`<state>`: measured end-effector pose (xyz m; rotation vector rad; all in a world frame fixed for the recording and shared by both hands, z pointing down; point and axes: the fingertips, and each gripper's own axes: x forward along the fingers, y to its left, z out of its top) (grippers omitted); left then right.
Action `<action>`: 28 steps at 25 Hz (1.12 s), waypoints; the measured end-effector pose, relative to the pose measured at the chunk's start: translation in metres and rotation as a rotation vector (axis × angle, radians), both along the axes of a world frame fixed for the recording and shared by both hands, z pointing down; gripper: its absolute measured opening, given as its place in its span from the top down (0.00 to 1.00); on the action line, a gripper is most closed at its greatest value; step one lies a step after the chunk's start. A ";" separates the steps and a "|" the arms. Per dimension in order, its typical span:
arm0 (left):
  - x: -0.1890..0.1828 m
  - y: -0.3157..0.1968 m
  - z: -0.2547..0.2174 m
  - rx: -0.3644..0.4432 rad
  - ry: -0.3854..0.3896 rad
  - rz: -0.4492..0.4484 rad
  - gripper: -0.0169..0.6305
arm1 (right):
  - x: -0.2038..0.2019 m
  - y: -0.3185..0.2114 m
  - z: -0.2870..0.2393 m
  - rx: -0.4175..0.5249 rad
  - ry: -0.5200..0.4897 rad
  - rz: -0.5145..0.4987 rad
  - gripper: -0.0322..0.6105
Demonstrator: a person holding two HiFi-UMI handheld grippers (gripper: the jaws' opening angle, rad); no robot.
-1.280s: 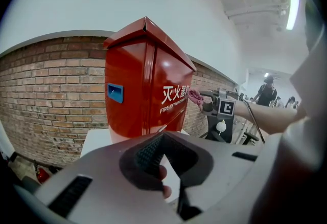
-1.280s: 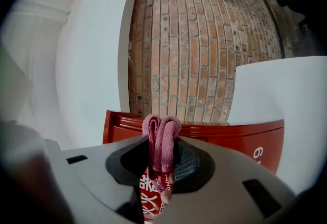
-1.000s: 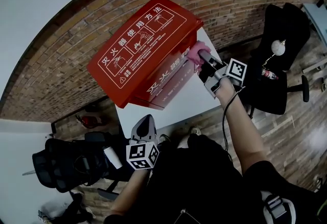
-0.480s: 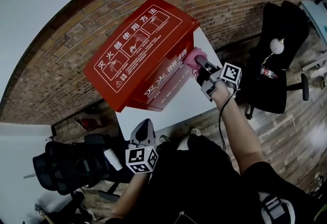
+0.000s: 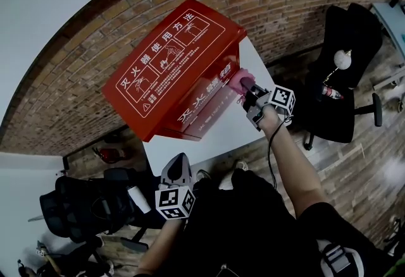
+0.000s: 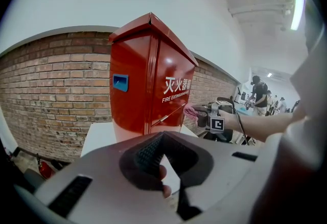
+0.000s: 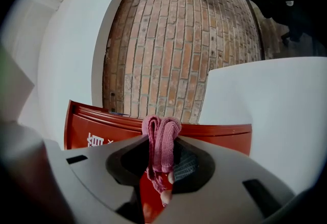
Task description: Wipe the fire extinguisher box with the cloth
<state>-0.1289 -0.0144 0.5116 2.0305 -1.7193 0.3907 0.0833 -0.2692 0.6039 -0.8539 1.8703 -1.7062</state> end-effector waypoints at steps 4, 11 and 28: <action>0.000 0.005 0.003 -0.008 0.001 -0.003 0.93 | -0.001 0.001 0.011 -0.002 0.017 -0.001 0.78; -0.002 0.010 0.009 -0.024 -0.009 -0.005 0.93 | -0.001 0.003 0.029 -0.036 0.037 0.013 0.78; -0.007 0.022 0.020 -0.044 -0.041 -0.006 0.93 | -0.004 0.008 0.084 -0.081 0.084 0.031 0.78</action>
